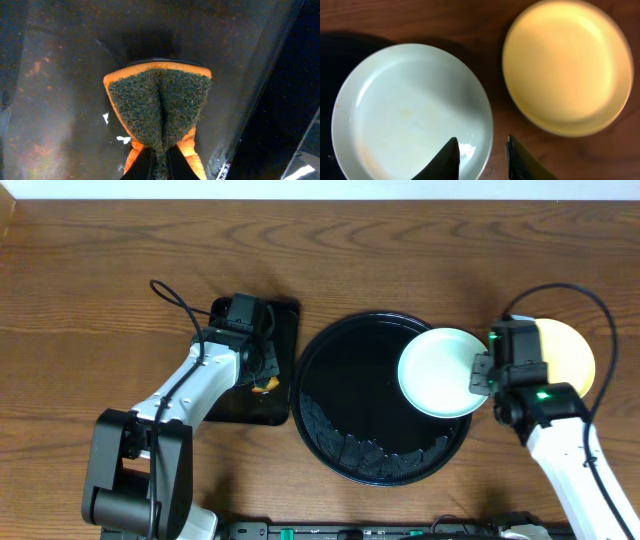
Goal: Clean dirty plates on tray and stack at the side
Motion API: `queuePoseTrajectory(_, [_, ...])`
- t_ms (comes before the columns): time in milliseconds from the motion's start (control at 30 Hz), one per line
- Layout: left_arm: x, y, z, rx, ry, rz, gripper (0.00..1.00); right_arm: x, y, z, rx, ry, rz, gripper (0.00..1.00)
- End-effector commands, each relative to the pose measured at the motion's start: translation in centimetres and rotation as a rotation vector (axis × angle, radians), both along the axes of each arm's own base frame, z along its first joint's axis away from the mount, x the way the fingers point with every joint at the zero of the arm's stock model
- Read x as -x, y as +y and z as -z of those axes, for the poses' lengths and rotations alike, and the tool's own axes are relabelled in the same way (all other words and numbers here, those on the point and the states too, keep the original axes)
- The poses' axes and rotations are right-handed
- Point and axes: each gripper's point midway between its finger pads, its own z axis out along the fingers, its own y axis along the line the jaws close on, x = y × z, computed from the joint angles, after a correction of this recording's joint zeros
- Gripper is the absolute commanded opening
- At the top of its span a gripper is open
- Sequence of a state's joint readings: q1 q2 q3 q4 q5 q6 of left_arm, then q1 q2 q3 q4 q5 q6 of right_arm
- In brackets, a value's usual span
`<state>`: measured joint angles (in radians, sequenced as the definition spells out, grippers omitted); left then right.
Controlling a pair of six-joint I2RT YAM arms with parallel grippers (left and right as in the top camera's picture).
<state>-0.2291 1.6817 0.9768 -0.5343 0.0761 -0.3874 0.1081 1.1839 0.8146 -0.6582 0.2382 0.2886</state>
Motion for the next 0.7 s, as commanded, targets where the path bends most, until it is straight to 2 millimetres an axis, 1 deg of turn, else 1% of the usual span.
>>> queuePoseTrajectory(0, [-0.3, 0.2, -0.1, -0.003, -0.005, 0.007, 0.08, 0.7, -0.1, 1.8, -0.157, 0.048, 0.079, 0.31])
queuePoseTrajectory(167, [-0.3, 0.2, -0.1, -0.003, -0.005, 0.006, 0.08, 0.7, -1.1, 3.6, -0.184, 0.104, 0.120, 0.31])
queuePoseTrajectory(400, [-0.3, 0.2, -0.1, -0.003, -0.005, 0.007, 0.08, 0.4, -0.9, 6.3, -0.191, 0.180, 0.123, 0.31])
queuePoseTrajectory(500, [-0.3, 0.2, -0.1, -0.003, -0.005, 0.006, 0.08, -0.1, -0.8, 7.6, -0.193, 0.201, 0.123, 0.31])
queuePoseTrajectory(600, [-0.3, 0.2, -0.1, -0.003, -0.005, 0.007, 0.08, -0.5, -0.6, 8.3, -0.209, 0.204, 0.116, 0.26])
queuePoseTrajectory(667, [-0.3, 0.2, -0.1, -0.003, -0.004, 0.007, 0.08, -0.9, -0.5, 8.2, -0.212, 0.190, 0.113, 0.20])
